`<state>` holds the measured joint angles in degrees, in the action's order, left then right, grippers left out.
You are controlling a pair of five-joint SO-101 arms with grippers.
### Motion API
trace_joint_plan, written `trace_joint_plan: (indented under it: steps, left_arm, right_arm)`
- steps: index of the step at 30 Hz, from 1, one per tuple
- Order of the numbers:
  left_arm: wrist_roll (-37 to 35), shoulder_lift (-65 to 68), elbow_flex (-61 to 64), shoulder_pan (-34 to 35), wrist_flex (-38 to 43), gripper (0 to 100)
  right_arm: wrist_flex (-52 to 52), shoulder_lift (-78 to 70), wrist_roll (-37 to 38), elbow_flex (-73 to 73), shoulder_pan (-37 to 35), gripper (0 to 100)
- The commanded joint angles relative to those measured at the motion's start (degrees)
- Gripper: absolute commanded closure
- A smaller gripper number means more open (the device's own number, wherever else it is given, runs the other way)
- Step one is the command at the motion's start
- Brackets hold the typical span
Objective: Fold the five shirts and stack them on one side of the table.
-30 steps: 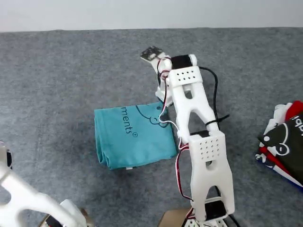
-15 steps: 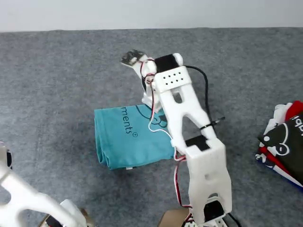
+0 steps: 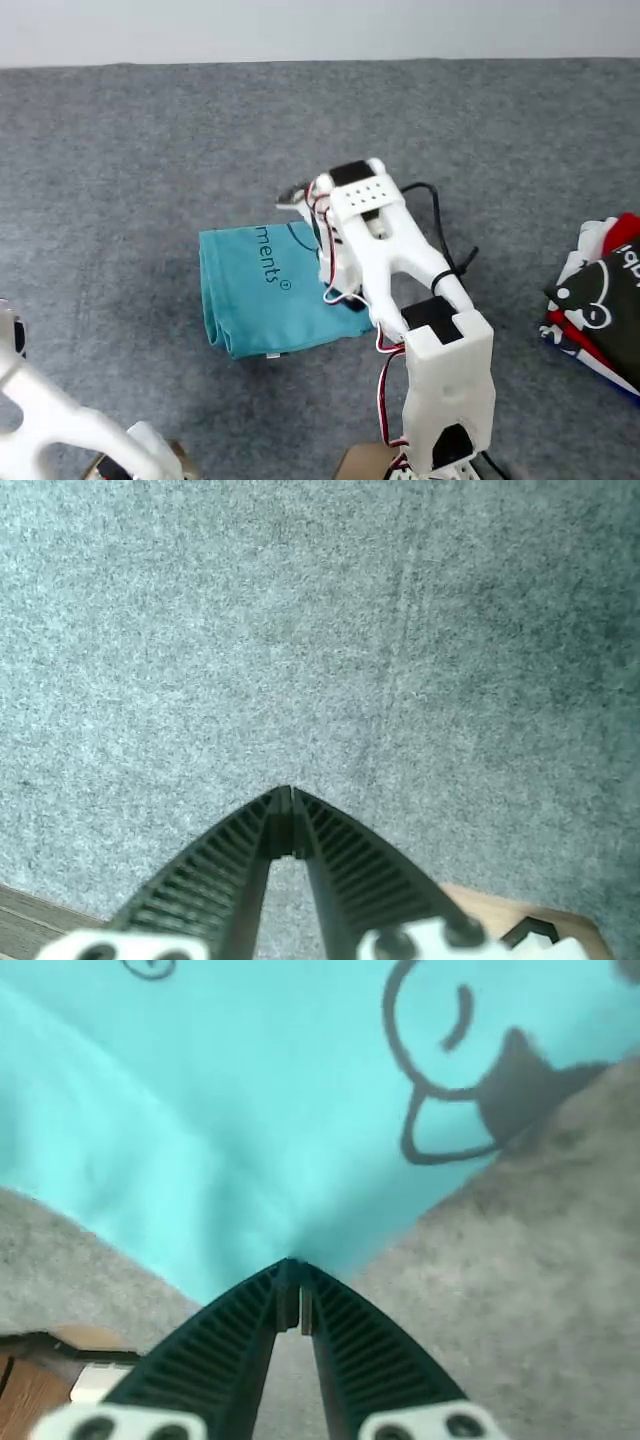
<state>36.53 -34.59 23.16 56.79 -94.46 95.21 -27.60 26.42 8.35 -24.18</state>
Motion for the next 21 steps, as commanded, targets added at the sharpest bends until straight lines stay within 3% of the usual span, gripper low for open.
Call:
trace_joint_plan:
  steps: [1,8,14,21]
  left_arm:
    - [0.2,-1.4,-0.2,0.1,0.9,99]
    - [0.3,-1.4,-0.3,0.1,0.9,99]
    - [0.3,-1.4,-0.3,-1.9,0.6,99]
    - [0.1,-1.4,-0.5,-3.6,0.7,99]
  right_arm:
    - [-5.5,4.0,0.1,-5.2,1.2,98.9]
    - [-8.1,4.6,2.5,-7.3,3.9,98.9]
    - [-0.6,4.6,1.8,0.8,1.6,98.7]
    - [7.8,4.8,-7.2,16.4,-0.9,96.5]
